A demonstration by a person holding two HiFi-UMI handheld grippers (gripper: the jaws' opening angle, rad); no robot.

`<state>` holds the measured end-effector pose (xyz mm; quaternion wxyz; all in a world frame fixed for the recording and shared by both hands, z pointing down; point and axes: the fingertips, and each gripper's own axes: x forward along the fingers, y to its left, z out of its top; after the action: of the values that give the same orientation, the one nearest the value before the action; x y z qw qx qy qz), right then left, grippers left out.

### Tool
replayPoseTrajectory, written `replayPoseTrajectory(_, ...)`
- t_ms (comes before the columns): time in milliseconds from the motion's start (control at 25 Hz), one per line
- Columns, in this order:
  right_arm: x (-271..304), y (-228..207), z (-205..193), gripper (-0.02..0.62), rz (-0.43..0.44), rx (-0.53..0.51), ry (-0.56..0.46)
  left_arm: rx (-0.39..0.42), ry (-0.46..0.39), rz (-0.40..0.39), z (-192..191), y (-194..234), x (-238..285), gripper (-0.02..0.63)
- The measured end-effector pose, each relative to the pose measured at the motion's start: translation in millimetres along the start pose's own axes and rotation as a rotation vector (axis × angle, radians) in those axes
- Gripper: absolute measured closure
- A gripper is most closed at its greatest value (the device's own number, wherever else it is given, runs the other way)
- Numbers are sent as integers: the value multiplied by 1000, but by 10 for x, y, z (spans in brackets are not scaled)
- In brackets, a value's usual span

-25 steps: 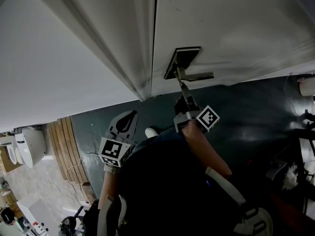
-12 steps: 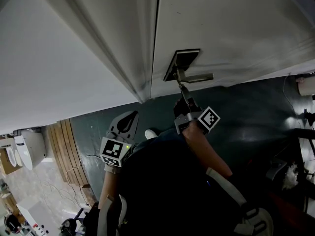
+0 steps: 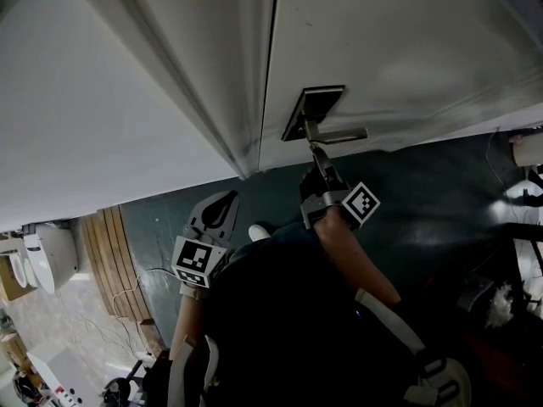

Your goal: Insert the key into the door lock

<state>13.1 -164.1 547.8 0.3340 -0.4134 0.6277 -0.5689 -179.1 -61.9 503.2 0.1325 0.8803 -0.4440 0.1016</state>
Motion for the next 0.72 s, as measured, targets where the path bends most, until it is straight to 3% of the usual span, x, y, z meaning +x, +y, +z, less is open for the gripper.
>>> replayPoseTrajectory(720,2,1,-83,563,-32,-4,-41,4,-1,-18,7,3,55,598)
